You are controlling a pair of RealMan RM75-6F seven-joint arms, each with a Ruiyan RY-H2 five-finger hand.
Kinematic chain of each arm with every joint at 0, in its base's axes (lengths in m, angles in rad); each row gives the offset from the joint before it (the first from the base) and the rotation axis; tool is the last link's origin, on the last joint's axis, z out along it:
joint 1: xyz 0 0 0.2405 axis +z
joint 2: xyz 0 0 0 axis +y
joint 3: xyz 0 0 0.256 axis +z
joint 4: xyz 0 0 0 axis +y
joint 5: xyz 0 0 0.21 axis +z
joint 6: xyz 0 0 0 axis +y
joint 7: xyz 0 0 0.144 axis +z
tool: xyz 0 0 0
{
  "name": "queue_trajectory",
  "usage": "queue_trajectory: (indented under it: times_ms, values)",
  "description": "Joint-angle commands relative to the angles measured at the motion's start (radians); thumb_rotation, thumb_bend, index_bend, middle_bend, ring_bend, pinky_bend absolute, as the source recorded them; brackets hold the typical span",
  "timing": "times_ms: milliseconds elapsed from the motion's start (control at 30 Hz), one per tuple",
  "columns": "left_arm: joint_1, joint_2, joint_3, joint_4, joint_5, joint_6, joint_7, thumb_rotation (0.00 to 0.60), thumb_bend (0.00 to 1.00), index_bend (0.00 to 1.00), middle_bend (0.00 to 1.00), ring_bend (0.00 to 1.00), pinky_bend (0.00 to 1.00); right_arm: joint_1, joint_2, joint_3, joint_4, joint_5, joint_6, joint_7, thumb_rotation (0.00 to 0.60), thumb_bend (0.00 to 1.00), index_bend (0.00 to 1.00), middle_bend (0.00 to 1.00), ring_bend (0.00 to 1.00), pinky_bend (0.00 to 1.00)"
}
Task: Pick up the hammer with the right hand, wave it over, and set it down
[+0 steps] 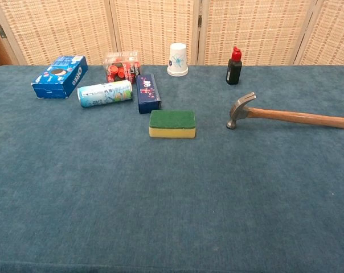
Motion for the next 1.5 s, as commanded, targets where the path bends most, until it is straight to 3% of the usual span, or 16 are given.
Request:
queue_trajectory:
  times_ms: [33, 467, 833, 1100, 1500]
  values:
    - [-0.001, -0.006, 0.003, 0.013, 0.005, 0.000, 0.012, 0.600, 0.20, 0.00, 0.00, 0.02, 0.00, 0.003, -0.004, -0.002, -0.005, -0.007, 0.002, 0.000, 0.600, 0.16, 0.29, 0.33, 0.26, 0.33]
    - [-0.004, -0.011, 0.002, 0.011, -0.008, -0.011, -0.004, 0.600, 0.20, 0.00, 0.00, 0.02, 0.00, 0.018, -0.011, 0.009, -0.022, 0.014, -0.009, 0.010, 0.600, 0.16, 0.27, 0.32, 0.26, 0.33]
    - [0.003, -0.011, 0.011, 0.008, -0.009, -0.012, -0.018, 0.600, 0.20, 0.00, 0.00, 0.02, 0.00, 0.203, -0.039, 0.100, -0.030, 0.114, -0.246, 0.006, 0.600, 0.16, 0.26, 0.30, 0.23, 0.33]
    - [0.015, -0.014, 0.020, 0.018, -0.024, -0.015, -0.022, 0.600, 0.20, 0.00, 0.00, 0.02, 0.00, 0.390, -0.188, 0.172, 0.127, 0.259, -0.470, -0.059, 0.600, 0.16, 0.26, 0.29, 0.22, 0.32]
    - [0.029, -0.004, 0.024, 0.015, -0.042, -0.017, -0.026, 0.600, 0.20, 0.00, 0.00, 0.02, 0.00, 0.532, -0.363, 0.191, 0.374, 0.334, -0.619, -0.032, 0.600, 0.16, 0.24, 0.22, 0.16, 0.23]
